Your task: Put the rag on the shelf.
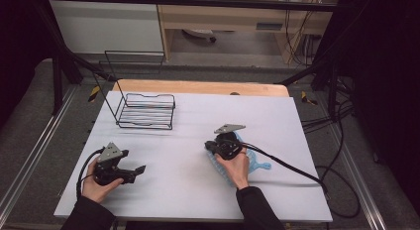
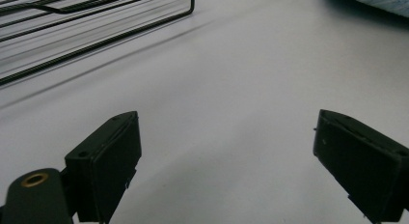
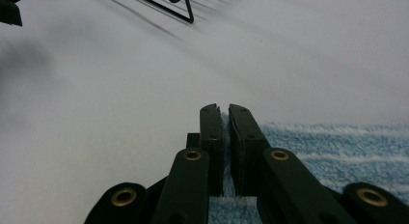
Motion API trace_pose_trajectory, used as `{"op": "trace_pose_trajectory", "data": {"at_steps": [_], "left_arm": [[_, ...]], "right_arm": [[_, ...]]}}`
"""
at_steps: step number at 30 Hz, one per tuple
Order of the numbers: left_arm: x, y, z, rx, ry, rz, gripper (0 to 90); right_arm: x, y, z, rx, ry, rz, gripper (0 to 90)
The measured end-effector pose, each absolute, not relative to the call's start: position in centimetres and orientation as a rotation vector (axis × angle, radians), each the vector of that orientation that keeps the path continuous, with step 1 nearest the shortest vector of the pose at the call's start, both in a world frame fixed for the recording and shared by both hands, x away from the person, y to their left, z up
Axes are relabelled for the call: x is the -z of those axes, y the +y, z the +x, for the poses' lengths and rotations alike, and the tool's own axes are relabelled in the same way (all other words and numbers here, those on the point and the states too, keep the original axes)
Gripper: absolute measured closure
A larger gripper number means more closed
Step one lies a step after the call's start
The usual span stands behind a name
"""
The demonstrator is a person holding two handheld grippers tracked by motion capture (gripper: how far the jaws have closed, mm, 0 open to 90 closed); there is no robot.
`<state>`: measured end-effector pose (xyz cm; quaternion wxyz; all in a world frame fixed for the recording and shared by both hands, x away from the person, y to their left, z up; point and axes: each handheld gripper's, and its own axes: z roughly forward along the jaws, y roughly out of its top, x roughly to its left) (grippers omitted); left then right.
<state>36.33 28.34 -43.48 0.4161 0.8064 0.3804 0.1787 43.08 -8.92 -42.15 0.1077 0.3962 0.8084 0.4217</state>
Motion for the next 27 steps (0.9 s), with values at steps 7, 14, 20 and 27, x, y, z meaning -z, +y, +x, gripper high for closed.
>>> {"op": "trace_pose_trajectory", "data": {"at_steps": [7,14,20,27], "left_arm": [[43.5,28.3,36.4,-0.448,0.953,2.029,9.8],[43.5,28.3,36.4,-0.448,0.952,2.029,9.8],[43.5,28.3,36.4,-0.449,0.951,2.029,9.7],[43.5,28.3,36.4,-0.448,0.95,2.031,9.7]], "right_arm": [[42.7,-7.4,44.1,-1.245,2.362,1.189,85.4],[43.3,-6.1,45.0,-1.242,2.343,1.192,85.4],[43.6,-5.3,45.7,-1.216,2.331,1.19,85.1],[44.3,-5.1,46.0,-1.225,2.352,1.196,73.8]]}}
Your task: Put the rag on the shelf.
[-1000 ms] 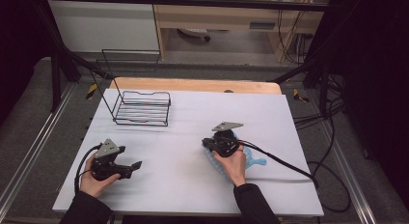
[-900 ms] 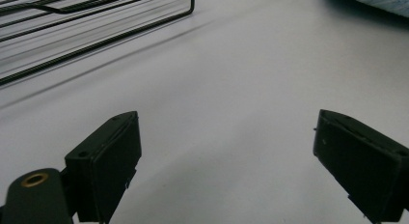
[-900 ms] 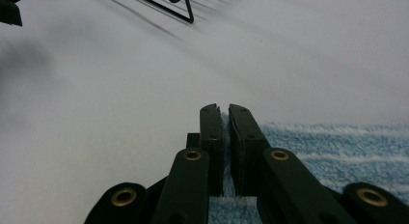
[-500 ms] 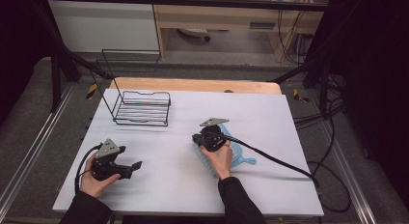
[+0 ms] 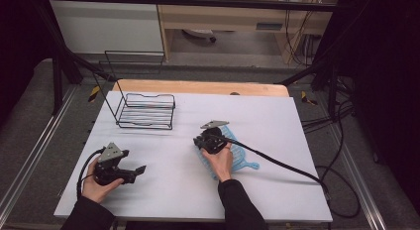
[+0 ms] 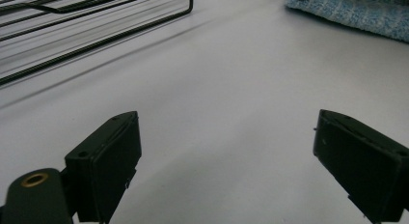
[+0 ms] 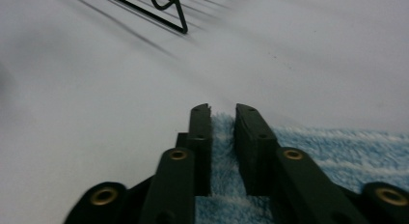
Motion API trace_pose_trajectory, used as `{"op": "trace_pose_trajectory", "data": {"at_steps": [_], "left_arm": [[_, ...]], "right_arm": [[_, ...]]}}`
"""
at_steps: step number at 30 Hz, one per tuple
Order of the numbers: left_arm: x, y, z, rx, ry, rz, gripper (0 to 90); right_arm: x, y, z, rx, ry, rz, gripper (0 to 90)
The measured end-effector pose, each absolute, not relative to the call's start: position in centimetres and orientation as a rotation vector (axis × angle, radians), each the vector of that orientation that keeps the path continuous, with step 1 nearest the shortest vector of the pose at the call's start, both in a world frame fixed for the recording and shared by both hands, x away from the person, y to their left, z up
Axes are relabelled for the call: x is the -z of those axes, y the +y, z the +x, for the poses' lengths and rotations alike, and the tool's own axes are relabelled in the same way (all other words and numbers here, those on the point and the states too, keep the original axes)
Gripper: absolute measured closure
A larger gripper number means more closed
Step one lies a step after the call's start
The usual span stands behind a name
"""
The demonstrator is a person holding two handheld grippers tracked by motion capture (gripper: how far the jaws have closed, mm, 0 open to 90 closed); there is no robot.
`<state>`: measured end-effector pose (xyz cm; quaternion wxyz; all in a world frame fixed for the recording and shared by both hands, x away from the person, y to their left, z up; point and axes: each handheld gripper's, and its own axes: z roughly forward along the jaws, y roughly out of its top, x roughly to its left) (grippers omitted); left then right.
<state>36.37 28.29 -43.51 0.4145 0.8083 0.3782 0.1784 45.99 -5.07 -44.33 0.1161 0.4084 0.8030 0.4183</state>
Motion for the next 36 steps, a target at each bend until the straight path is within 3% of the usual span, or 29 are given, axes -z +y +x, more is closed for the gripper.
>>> {"op": "trace_pose_trajectory", "data": {"at_steps": [5,7,9,12,15,22,30,36], "left_arm": [[43.5,28.3,36.4,-0.447,0.954,2.033,9.7],[43.5,28.3,36.4,-0.448,0.955,2.034,9.7],[43.5,28.3,36.4,-0.449,0.958,2.034,9.6],[43.5,28.3,36.4,-0.449,0.958,2.035,9.3],[43.5,28.3,36.4,-0.452,0.964,2.035,8.6],[43.5,28.3,36.4,-0.454,0.974,2.034,8.1],[43.6,28.3,36.5,-0.455,0.982,2.031,7.9],[43.6,28.3,36.4,-0.452,0.981,2.032,7.6]], "right_arm": [[42.9,-5.5,45.3,-1.293,2.332,1.127,49.9],[42.5,-5.6,45.1,-1.298,2.329,1.115,46.4],[41.2,-6.2,44.4,-1.29,2.339,1.085,31.8],[40.3,-6.8,43.4,-1.259,2.38,1.057,23.8],[40.0,-7.5,42.4,-1.27,2.409,1.027,21.5],[40.5,-9.3,40.5,-1.248,2.469,1.03,21.3],[42.5,-11.3,38.1,-1.226,2.523,0.987,45.7],[43.5,-11.2,37.6,-1.16,2.555,0.959,55.5]]}}
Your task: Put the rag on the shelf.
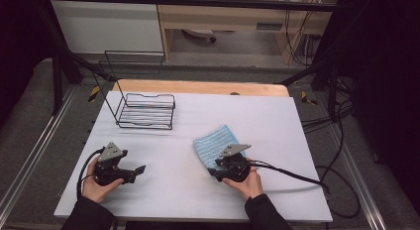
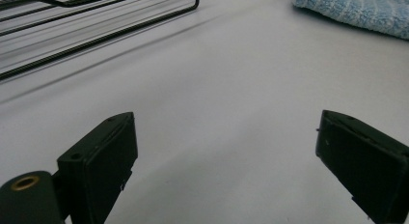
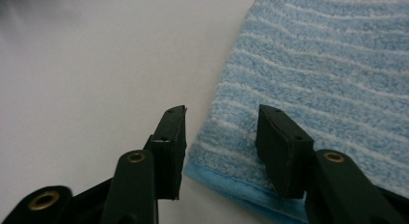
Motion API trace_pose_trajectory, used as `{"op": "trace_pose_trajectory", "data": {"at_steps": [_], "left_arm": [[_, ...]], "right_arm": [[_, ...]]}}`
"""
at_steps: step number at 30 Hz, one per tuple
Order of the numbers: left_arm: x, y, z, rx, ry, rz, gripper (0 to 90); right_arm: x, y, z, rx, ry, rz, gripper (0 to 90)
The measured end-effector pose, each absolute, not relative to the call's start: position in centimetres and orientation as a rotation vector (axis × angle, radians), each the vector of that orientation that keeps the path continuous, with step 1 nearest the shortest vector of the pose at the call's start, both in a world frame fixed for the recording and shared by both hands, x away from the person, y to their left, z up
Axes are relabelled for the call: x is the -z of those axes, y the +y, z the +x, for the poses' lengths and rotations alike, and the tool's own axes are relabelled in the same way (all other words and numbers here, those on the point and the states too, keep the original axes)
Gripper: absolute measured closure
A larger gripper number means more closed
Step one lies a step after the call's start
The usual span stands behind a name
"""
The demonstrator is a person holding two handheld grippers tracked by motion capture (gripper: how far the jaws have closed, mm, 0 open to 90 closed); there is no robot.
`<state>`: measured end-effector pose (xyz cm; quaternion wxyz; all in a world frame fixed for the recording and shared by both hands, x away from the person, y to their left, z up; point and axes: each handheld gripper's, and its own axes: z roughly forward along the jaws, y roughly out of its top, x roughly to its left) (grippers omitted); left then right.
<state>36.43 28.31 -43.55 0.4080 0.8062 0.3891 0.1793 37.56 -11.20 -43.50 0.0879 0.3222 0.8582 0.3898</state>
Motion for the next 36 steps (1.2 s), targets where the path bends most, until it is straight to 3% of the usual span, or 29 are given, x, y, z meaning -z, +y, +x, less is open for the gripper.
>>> {"op": "trace_pose_trajectory", "data": {"at_steps": [18,27,36], "left_arm": [[43.6,28.2,36.4,-0.445,0.976,2.037,8.0],[43.6,28.2,36.5,-0.448,0.978,2.038,8.1],[43.6,28.2,36.5,-0.447,0.983,2.038,8.2]], "right_arm": [[44.7,-10.6,37.4,-1.136,2.542,0.981,84.8],[43.7,-10.6,37.5,-1.215,2.519,1.054,86.9],[43.1,-7.9,37.2,-1.252,2.519,1.102,86.9]]}}
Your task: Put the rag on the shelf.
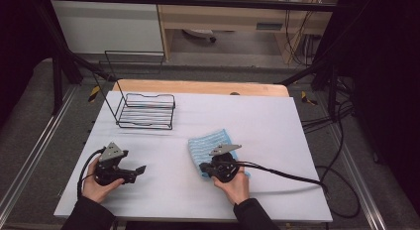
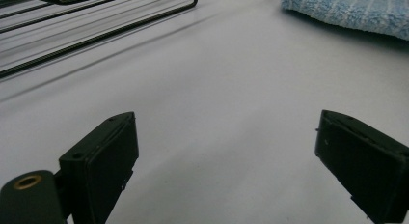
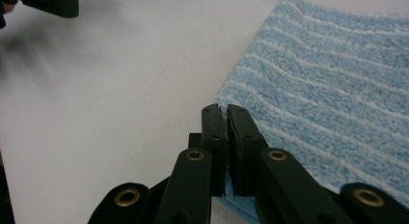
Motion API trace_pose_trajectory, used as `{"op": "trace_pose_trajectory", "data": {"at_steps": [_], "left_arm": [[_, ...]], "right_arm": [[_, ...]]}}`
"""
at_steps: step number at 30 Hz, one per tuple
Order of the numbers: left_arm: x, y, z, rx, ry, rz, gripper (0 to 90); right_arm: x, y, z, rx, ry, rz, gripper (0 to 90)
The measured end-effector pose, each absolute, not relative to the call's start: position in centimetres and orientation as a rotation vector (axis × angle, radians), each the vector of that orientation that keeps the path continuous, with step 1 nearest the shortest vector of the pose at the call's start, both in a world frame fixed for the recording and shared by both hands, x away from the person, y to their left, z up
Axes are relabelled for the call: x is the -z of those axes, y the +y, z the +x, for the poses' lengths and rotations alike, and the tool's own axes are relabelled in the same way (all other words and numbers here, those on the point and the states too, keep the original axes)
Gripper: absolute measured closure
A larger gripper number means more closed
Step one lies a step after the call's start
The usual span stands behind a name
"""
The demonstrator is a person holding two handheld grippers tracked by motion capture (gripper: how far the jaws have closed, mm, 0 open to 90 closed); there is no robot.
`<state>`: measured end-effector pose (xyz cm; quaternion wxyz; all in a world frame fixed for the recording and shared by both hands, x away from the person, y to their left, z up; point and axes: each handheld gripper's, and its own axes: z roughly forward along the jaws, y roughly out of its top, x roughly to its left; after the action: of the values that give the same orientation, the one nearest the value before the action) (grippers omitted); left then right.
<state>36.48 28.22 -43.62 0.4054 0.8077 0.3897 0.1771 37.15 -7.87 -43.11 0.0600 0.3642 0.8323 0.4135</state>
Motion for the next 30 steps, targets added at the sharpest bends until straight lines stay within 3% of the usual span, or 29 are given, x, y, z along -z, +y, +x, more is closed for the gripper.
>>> {"op": "trace_pose_trajectory", "data": {"at_steps": [24,28,30], "left_arm": [[43.6,28.3,36.5,-0.446,0.988,2.037,8.2],[43.6,28.3,36.5,-0.446,0.989,2.037,8.2],[43.6,28.3,36.5,-0.445,0.991,2.037,8.2]], "right_arm": [[43.9,-0.2,36.8,-1.366,2.515,1.157,86.8],[44.3,-0.1,36.9,-1.365,2.535,1.147,84.5],[44.4,-0.1,36.9,-1.367,2.551,1.122,78.1]]}}
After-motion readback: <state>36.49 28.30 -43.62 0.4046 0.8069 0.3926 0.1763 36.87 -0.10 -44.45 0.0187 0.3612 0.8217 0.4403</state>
